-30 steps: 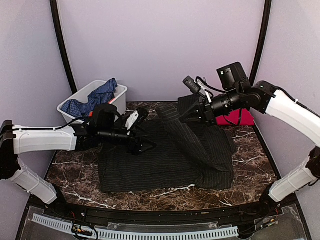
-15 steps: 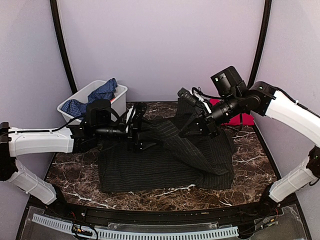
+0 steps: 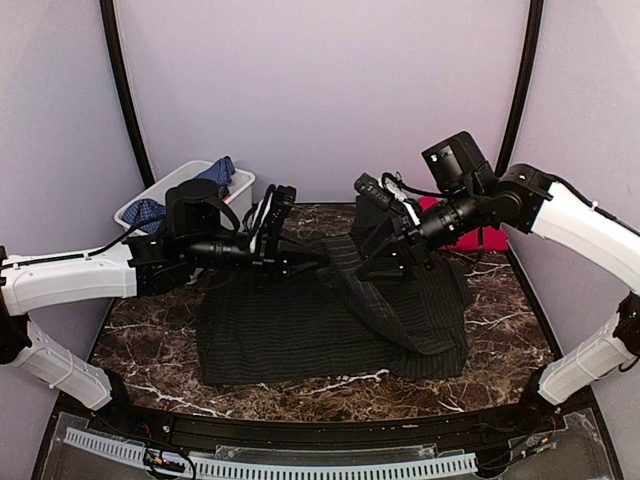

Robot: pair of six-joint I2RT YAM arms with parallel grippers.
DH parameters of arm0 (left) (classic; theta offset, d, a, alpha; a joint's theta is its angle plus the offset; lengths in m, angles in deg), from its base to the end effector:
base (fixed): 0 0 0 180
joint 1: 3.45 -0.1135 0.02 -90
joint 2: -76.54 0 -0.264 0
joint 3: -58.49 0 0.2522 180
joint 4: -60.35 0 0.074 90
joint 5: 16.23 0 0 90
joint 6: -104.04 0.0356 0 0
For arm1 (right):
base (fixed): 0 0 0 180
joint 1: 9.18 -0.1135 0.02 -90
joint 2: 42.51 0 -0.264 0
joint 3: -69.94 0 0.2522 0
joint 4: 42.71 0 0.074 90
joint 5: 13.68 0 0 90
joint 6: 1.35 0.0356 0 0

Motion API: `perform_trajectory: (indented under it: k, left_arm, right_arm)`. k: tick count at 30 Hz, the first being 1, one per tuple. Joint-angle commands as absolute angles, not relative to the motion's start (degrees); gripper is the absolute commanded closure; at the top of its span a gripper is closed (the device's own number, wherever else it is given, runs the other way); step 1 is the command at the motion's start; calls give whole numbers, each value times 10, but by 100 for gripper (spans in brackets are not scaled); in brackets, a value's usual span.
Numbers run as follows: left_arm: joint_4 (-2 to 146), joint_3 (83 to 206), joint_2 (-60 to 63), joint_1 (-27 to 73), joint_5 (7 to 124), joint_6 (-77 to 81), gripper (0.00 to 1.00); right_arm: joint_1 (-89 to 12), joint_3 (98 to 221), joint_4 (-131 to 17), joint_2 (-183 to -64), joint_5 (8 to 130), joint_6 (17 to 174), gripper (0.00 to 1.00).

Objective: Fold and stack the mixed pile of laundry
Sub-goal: Pick up the flattened shirt from the center of the board.

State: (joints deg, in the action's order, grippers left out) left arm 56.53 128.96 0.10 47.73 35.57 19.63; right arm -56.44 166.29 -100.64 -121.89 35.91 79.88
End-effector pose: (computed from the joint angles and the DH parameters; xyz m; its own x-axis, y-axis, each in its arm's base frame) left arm 0.1777 -0.2560 0.3401 0.0740 0.0302 -0.9968 0.9972 0.0083 0.0743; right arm 0.1791 0.2279 0.3803 -0.3038 -0.4998 -0.8111 -0.9489 0.0820 0.3048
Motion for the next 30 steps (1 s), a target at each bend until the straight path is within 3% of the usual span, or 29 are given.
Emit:
perform_trajectory:
  k: [1, 10, 12, 13, 16, 20, 21, 23, 26, 30]
  left_arm:
    - [597, 1329, 1, 480, 385, 168, 100]
    - [728, 1432, -61, 479, 455, 143, 100]
    - [719, 1430, -62, 480, 449, 135, 100]
    - [704, 1422, -57, 480, 449, 130, 100]
    - [684, 1408, -34, 479, 451, 127, 96]
    - [743, 1392, 8, 479, 503, 166, 64]
    - [787, 1383, 16, 479, 537, 173, 51]
    - [856, 1363, 42, 479, 588, 191, 42]
    - [1000, 1338, 73, 478, 632, 216, 38]
    - [1162, 1322, 78, 478, 684, 225, 44]
  right_arm:
    - [-580, 1655, -959, -1206, 377, 821, 36]
    - [-595, 1668, -969, -1214, 402, 827, 33]
    - [-595, 1670, -968, -1217, 448, 830, 37]
    - [-594, 1672, -971, -1222, 474, 828, 47]
    - [-595, 1676, -984, -1231, 546, 826, 100]
    - [-594, 1673, -970, -1196, 571, 824, 100]
    - [-594, 1669, -965, -1181, 579, 824, 100]
    - [-593, 1666, -962, -1152, 594, 822, 100]
    - [-593, 1661, -971, -1114, 611, 823, 100]
    - [-593, 1642, -978, -1078, 646, 833, 100]
